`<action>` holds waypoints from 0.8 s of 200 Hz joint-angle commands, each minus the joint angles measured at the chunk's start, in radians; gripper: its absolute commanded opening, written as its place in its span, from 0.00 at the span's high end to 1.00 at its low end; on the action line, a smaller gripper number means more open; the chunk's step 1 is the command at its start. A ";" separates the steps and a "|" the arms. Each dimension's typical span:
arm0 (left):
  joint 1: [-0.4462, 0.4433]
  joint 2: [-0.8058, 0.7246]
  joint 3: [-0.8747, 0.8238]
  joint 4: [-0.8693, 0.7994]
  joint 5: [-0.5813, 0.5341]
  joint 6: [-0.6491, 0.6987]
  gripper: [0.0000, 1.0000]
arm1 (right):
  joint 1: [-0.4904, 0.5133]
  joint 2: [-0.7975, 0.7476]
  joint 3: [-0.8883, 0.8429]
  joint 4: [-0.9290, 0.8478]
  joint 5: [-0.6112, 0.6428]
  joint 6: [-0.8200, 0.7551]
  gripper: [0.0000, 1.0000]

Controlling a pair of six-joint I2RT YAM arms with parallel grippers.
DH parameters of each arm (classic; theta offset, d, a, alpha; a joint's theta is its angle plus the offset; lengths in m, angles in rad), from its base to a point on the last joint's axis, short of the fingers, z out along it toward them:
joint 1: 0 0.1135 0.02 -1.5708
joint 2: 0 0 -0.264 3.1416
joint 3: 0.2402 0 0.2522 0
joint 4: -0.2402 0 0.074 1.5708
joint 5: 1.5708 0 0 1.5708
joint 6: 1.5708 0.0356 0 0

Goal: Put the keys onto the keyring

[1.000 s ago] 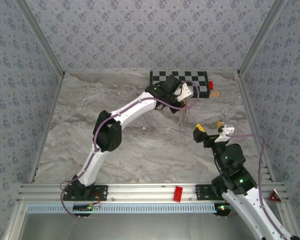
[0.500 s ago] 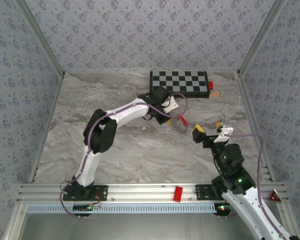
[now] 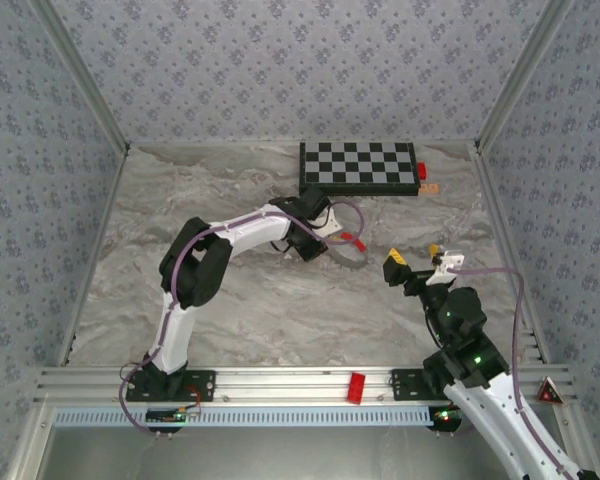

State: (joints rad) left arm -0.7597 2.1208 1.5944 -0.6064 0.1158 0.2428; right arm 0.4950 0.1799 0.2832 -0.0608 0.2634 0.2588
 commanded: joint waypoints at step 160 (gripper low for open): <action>0.068 -0.186 -0.159 -0.041 0.068 -0.057 0.73 | -0.012 0.003 -0.014 0.035 -0.021 0.018 0.00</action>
State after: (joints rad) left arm -0.7113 2.0327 1.4742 -0.6769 0.1612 0.2234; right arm 0.4885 0.1841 0.2771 -0.0486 0.2466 0.2665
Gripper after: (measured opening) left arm 0.231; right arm 0.996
